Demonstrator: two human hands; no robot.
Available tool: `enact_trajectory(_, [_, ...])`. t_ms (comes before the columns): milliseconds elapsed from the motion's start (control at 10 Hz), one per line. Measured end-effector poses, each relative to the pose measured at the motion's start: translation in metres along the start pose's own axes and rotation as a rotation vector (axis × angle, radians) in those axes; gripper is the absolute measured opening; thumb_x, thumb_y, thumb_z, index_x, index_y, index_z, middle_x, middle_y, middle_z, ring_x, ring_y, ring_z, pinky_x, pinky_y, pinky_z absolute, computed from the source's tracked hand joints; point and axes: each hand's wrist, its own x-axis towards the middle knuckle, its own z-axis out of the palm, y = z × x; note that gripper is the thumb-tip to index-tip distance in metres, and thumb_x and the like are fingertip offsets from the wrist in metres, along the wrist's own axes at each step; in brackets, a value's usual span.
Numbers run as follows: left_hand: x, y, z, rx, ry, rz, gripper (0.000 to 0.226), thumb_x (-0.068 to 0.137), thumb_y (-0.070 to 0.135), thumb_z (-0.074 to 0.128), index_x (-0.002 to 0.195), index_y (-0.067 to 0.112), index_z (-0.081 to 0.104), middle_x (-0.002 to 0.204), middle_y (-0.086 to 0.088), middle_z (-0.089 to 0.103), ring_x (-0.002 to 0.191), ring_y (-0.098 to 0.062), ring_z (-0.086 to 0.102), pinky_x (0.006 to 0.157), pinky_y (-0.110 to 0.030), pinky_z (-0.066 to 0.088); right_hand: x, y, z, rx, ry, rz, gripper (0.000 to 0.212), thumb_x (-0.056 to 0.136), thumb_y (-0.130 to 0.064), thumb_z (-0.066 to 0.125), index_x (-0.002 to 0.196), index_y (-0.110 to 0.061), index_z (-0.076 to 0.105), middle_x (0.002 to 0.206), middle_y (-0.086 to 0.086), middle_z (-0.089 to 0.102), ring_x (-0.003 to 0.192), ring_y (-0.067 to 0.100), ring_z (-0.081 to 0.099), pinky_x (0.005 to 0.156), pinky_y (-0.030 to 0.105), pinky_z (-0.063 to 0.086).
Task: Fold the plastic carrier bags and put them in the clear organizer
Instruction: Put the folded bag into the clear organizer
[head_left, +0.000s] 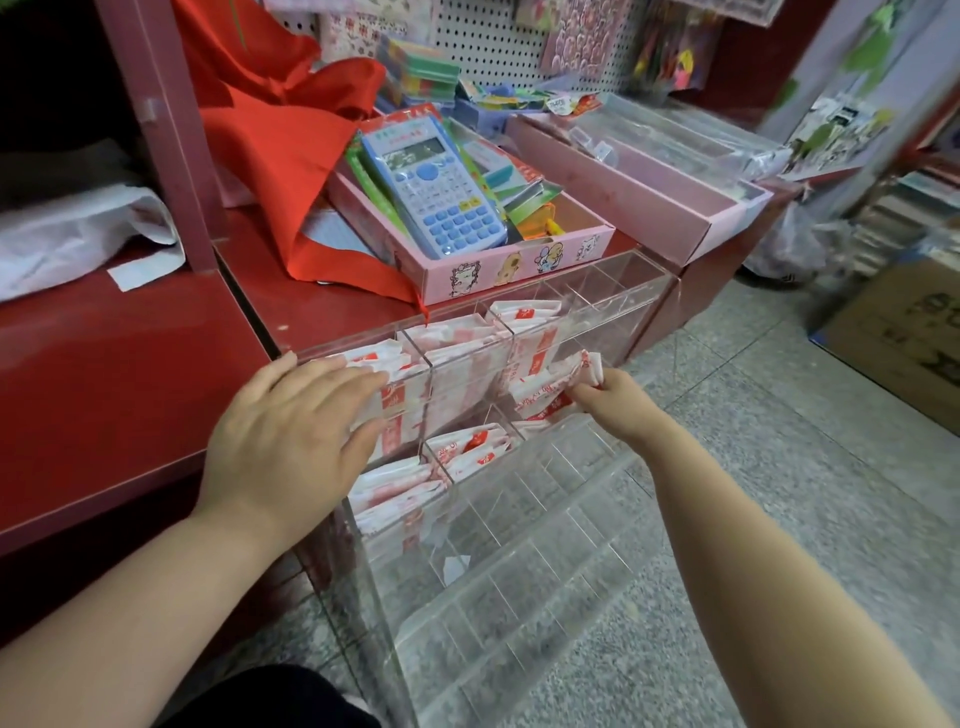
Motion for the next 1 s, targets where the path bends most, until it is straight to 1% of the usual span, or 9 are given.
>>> enact_trajectory(100, [0.0,0.0,0.0,0.003,0.006,0.005,0.041,0.082,0.03,0.042,0.099,0.005,0.07,0.093,-0.009,0.071,0.091,-0.028,0.067,0.093,-0.036,0.031,0.001,-0.001,-0.001,0.014,-0.027,-0.032,0.019,0.091,-0.007,0.046,0.1,0.003,0.059,0.094,0.014,0.061,0.09,0.027,0.056,0.082,0.036,0.044])
enact_trajectory(200, [0.0,0.0,0.0,-0.004,0.01,-0.002,0.041,0.082,0.03,0.042,0.099,0.005,0.07,0.094,-0.009,0.071,0.096,-0.024,0.061,0.094,-0.036,0.031,0.001,-0.003,-0.002,0.043,-0.018,-0.129,0.018,0.09,-0.001,0.044,0.095,-0.014,0.054,0.091,-0.001,0.061,0.094,0.018,0.055,0.088,0.034,0.043])
enact_trajectory(300, [-0.001,-0.001,0.001,-0.006,0.015,-0.004,0.041,0.083,0.03,0.042,0.1,0.005,0.07,0.095,-0.009,0.071,0.097,-0.023,0.06,0.095,-0.036,0.031,0.007,0.0,-0.002,-0.013,0.113,-0.18,0.018,0.085,0.003,0.049,0.09,-0.014,0.056,0.09,0.003,0.061,0.093,0.023,0.056,0.088,0.037,0.043])
enact_trajectory(400, [-0.001,0.0,0.0,0.0,0.015,-0.001,0.041,0.083,0.03,0.042,0.1,0.005,0.07,0.094,-0.009,0.071,0.095,-0.025,0.065,0.094,-0.036,0.031,0.012,0.001,0.003,-0.157,0.195,-0.234,0.013,0.084,-0.002,0.055,0.071,-0.005,0.055,0.067,0.003,0.056,0.08,0.026,0.051,0.079,0.036,0.036])
enact_trajectory(600, [0.0,0.0,-0.001,-0.002,0.009,-0.003,0.041,0.083,0.03,0.042,0.099,0.004,0.071,0.093,-0.01,0.071,0.09,-0.029,0.068,0.094,-0.036,0.031,0.013,-0.002,0.009,-0.586,0.28,-0.342,0.016,0.089,-0.015,0.054,0.088,-0.004,0.066,0.071,0.004,0.059,0.097,0.027,0.048,0.069,0.028,0.015])
enact_trajectory(700, [0.0,0.0,-0.002,-0.003,0.008,-0.005,0.041,0.083,0.03,0.042,0.099,0.004,0.07,0.093,-0.01,0.071,0.09,-0.029,0.068,0.094,-0.037,0.031,0.016,-0.006,0.004,-0.706,0.143,-0.324,0.016,0.09,-0.018,0.05,0.078,-0.01,0.055,0.062,-0.004,0.041,0.097,0.027,0.048,0.076,0.031,0.022])
enact_trajectory(800, [0.0,0.0,-0.001,-0.002,0.009,-0.006,0.041,0.084,0.03,0.042,0.099,0.005,0.071,0.093,-0.01,0.071,0.09,-0.029,0.068,0.094,-0.036,0.031,0.012,-0.008,-0.004,-0.688,0.025,-0.281,0.016,0.089,-0.019,0.051,0.076,-0.011,0.048,0.069,0.002,0.049,0.086,0.028,0.051,0.077,0.03,0.028])
enact_trajectory(900, [0.0,0.0,0.0,-0.003,0.018,-0.007,0.041,0.083,0.03,0.042,0.098,0.005,0.071,0.093,-0.009,0.071,0.09,-0.029,0.068,0.094,-0.036,0.031,0.007,-0.008,-0.008,-0.575,-0.088,-0.253,0.009,0.082,-0.024,0.062,0.081,-0.022,0.053,0.081,0.0,0.058,0.096,0.025,0.051,0.094,0.032,0.032])
enact_trajectory(1000, [0.0,0.0,0.0,0.0,0.025,-0.003,0.04,0.083,0.029,0.042,0.098,0.005,0.071,0.093,-0.009,0.071,0.09,-0.028,0.068,0.094,-0.037,0.031,0.008,-0.008,0.0,-0.572,-0.068,-0.233,0.01,0.081,-0.033,0.066,0.078,-0.025,0.06,0.077,-0.002,0.059,0.104,0.022,0.048,0.094,0.03,0.025])
